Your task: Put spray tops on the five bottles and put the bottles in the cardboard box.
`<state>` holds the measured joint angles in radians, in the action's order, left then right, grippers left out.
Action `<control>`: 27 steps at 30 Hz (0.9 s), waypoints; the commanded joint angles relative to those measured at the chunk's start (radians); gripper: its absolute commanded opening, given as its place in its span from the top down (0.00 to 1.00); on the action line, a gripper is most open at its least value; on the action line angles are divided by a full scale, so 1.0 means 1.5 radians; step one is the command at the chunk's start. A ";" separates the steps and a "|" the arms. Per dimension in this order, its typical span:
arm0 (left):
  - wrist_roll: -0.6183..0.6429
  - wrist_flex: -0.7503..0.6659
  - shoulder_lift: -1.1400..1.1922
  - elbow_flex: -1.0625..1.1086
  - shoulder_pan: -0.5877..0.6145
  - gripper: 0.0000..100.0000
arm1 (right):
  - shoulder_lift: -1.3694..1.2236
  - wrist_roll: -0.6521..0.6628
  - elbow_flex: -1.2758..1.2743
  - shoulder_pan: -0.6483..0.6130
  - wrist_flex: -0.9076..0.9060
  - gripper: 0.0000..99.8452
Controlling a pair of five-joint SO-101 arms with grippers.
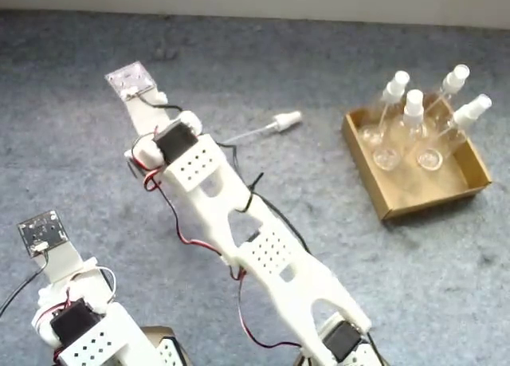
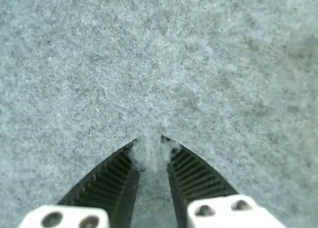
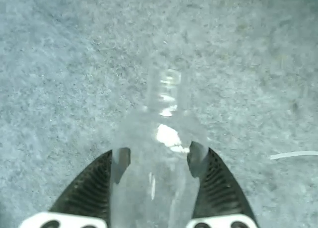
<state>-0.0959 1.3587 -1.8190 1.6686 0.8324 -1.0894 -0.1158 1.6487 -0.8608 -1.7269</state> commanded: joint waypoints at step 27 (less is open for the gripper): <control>-0.006 -0.007 -0.007 0.013 -0.010 0.99 | 0.567 0.037 0.077 0.263 -0.028 0.99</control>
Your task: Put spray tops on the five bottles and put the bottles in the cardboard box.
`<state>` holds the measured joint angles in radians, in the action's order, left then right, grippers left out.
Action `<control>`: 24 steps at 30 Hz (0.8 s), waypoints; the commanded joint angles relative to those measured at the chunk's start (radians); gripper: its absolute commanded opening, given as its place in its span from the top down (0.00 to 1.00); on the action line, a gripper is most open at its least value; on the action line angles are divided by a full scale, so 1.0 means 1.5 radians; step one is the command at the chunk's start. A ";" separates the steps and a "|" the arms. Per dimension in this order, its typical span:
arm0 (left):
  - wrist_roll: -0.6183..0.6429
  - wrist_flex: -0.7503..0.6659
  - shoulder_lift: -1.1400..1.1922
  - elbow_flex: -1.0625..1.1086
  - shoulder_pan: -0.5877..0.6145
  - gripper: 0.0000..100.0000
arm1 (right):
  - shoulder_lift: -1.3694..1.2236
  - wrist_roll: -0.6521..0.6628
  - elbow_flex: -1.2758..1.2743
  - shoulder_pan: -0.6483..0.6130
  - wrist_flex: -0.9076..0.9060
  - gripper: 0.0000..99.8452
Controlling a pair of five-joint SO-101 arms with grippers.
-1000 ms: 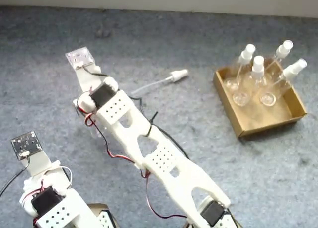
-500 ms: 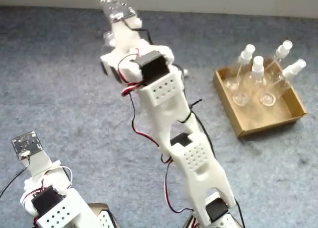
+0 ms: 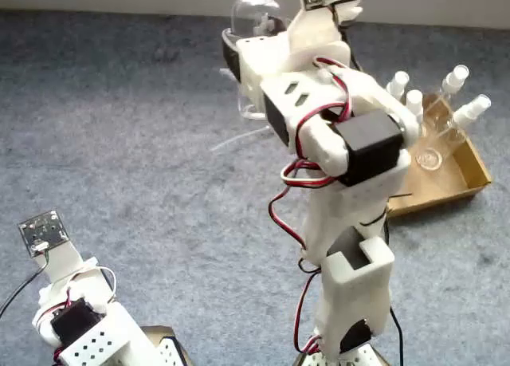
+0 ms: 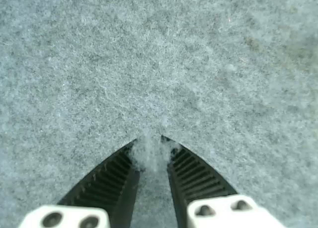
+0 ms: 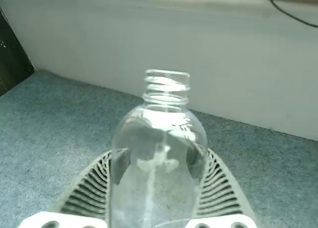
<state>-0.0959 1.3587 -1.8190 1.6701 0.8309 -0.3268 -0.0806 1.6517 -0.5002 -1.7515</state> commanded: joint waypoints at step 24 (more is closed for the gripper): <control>-0.006 -0.007 -0.007 0.012 -0.009 0.99 | 0.450 0.125 -0.162 0.113 -0.011 0.99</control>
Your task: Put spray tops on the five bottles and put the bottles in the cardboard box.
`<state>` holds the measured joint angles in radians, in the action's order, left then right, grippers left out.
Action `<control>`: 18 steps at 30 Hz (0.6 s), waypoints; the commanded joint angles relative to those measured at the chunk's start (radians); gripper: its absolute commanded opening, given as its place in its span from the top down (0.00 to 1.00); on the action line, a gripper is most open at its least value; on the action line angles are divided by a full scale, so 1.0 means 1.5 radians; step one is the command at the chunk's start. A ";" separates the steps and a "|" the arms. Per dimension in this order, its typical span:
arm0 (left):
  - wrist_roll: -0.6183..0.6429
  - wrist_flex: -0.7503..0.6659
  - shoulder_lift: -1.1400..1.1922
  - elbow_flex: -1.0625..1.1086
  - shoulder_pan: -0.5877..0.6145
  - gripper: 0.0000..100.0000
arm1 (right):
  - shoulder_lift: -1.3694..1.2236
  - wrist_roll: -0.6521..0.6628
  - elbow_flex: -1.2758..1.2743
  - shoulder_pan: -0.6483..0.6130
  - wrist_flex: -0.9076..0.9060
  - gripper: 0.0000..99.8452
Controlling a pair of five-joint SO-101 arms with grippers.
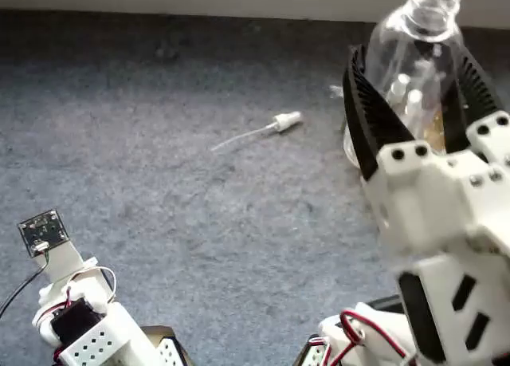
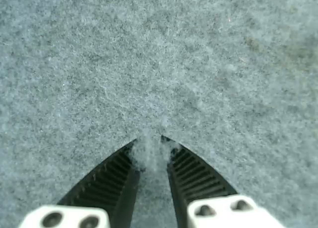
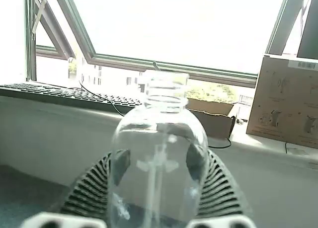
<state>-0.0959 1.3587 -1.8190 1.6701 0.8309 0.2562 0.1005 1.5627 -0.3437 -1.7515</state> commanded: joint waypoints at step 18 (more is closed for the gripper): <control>-0.006 -0.007 -0.007 0.012 -0.009 0.99 | 0.302 0.008 -0.710 0.011 0.018 0.99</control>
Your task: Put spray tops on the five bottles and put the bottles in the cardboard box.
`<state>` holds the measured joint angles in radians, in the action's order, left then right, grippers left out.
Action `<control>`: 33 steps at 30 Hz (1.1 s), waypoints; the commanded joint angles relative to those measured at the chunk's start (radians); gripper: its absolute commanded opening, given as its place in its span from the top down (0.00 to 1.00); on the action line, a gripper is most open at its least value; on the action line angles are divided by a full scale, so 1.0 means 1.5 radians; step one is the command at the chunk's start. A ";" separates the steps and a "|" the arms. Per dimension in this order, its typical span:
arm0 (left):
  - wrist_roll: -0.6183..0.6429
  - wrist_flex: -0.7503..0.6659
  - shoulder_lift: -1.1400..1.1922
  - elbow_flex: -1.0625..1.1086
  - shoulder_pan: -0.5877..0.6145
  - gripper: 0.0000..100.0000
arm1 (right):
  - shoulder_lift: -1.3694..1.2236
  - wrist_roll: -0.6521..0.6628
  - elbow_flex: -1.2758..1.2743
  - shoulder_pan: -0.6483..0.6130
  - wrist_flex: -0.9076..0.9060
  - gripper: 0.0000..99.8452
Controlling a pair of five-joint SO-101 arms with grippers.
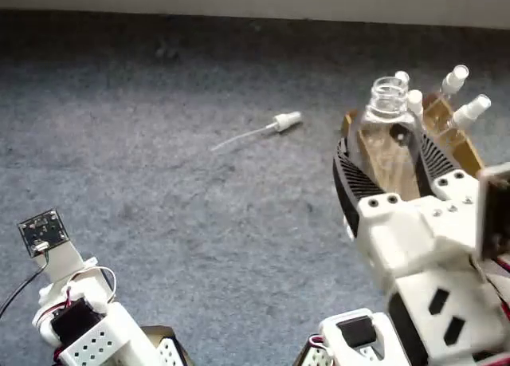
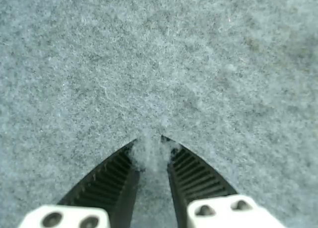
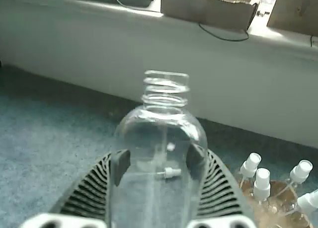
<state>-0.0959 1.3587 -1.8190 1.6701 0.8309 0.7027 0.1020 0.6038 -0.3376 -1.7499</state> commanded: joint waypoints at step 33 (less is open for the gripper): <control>-0.006 -0.007 -0.007 0.013 -0.009 0.99 | 0.120 0.010 -1.035 0.059 0.547 0.99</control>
<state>-0.0959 1.3587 -1.8190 1.6701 0.8309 0.9682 0.1036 -0.9582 -0.2624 -0.9582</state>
